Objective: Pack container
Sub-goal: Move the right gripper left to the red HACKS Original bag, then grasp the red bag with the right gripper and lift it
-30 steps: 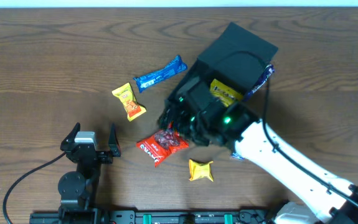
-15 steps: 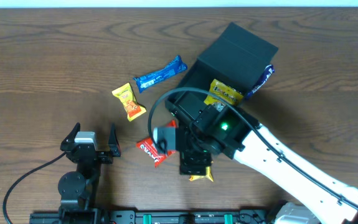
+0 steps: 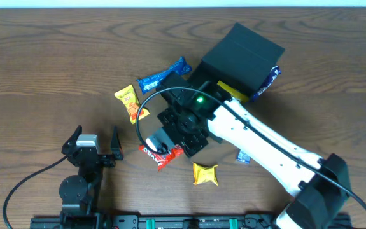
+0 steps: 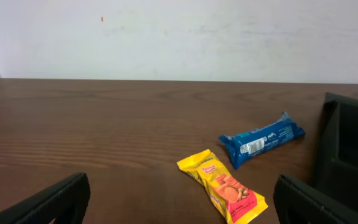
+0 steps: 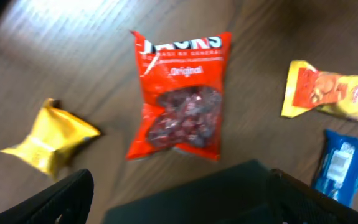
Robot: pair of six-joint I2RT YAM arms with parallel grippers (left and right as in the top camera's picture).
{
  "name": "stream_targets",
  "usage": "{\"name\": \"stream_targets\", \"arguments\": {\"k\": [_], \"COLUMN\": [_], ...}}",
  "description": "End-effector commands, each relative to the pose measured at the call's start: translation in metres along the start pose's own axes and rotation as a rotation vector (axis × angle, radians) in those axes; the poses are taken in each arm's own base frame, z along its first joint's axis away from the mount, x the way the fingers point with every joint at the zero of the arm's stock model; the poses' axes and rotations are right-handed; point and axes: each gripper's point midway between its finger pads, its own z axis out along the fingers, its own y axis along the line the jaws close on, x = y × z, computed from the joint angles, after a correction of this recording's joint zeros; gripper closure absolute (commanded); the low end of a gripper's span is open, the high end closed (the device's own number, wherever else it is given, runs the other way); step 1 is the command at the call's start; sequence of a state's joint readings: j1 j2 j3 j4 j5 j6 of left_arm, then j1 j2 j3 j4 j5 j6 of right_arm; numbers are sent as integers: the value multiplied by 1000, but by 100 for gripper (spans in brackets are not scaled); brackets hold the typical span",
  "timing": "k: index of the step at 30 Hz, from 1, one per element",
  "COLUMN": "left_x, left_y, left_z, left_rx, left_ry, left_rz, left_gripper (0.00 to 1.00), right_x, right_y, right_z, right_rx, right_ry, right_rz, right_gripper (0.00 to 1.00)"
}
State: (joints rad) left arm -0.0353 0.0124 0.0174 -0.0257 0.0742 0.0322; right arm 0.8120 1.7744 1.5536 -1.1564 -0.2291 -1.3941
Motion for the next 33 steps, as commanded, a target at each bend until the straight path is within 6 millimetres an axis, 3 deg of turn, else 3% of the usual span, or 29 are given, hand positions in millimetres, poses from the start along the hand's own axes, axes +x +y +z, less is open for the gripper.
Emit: {"name": "stream_targets", "arguments": {"k": [1,9,21,33], "left_x": [17,17,17,17], "left_y": [-1,-1,-1,-1], "left_z": [1,1,1,1], "left_rx": [7,7,8,7], "left_ry": [56,56,55,56], "left_rz": [-4,-4,-4,-4], "left_gripper": [5,5,5,5], "right_x": [-6,-11,-3,9], "right_y": [-8,-11,-2,-12], "right_z": [6,54,86,116], "right_rx": [-4,-96,-183,-178], "right_ry": [-74,-159,-156,-155], "right_rz": [-47,-58,-28,-15], "right_gripper": [11,15,18,20]}}
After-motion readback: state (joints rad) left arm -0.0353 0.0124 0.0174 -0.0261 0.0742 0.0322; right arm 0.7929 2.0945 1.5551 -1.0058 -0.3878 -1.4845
